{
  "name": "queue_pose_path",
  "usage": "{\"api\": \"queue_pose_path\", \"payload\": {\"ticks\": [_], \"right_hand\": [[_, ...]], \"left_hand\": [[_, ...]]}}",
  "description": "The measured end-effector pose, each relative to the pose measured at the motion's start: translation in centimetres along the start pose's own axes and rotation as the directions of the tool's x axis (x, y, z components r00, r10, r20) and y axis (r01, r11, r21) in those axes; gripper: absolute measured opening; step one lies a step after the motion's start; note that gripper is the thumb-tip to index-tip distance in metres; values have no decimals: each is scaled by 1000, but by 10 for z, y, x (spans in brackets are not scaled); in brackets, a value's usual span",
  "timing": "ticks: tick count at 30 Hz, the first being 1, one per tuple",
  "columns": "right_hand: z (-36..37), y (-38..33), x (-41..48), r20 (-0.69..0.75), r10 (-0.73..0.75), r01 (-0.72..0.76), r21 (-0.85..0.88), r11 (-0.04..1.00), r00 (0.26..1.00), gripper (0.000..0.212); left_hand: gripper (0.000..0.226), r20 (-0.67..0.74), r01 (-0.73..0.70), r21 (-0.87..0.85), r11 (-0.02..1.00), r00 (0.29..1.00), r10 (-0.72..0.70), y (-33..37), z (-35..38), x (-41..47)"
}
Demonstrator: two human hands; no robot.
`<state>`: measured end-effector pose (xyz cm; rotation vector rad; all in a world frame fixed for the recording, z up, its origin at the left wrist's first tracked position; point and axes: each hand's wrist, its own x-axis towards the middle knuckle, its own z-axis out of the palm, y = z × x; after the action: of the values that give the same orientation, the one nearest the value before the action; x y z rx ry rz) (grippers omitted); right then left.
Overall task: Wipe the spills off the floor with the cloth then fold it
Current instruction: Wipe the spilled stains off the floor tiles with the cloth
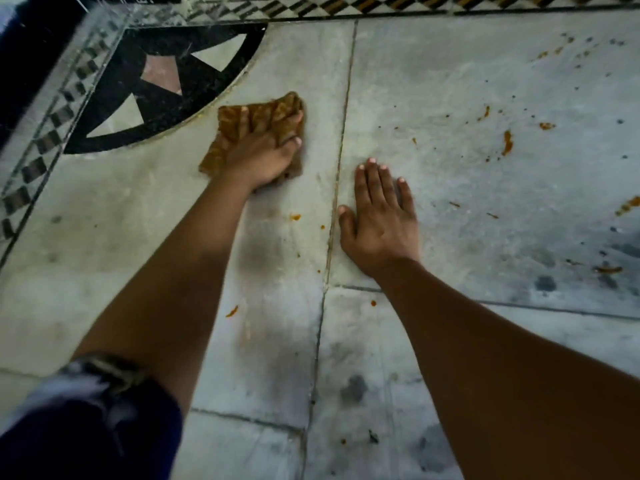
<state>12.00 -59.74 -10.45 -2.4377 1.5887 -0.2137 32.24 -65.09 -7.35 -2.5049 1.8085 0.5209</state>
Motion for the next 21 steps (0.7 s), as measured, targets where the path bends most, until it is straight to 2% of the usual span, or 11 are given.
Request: {"api": "queue_pose_path", "payload": {"ticks": [4,7,8,9,11,13,15,17,21], "right_hand": [[1,1,1,-17,-6,6,-8,1000,1000,66],[0,1,1,2,-12,12,-6,1000,1000,60],[-1,2,1,17,-7,8,-8,1000,1000,60],[0,3,0,22,-7,7,-15,1000,1000,60],[2,2,-2,16,-10,10,-27,1000,1000,60],[0,3,3,12,-4,4,-19,1000,1000,60],[0,3,5,8,2,-2,-13,1000,1000,59],[-1,2,4,2,-11,11,-4,1000,1000,58],[-7,2,2,-21,8,-6,78,997,1000,54]], "left_hand": [[51,-15,-136,114,984,990,138,19,26,-64],[57,-87,-304,156,940,944,319,-5,43,-136],[59,-72,-318,179,931,940,335,-18,43,-148],[60,-65,-300,212,930,945,320,-30,41,-151],[61,-93,-152,230,961,980,177,-44,34,-135],[57,-128,43,64,997,991,-34,-30,22,-100],[56,-122,144,-75,987,981,-152,-2,21,-74],[58,-111,117,-76,990,986,-125,19,28,-76],[62,-155,-127,96,987,978,141,26,57,-146]]}}
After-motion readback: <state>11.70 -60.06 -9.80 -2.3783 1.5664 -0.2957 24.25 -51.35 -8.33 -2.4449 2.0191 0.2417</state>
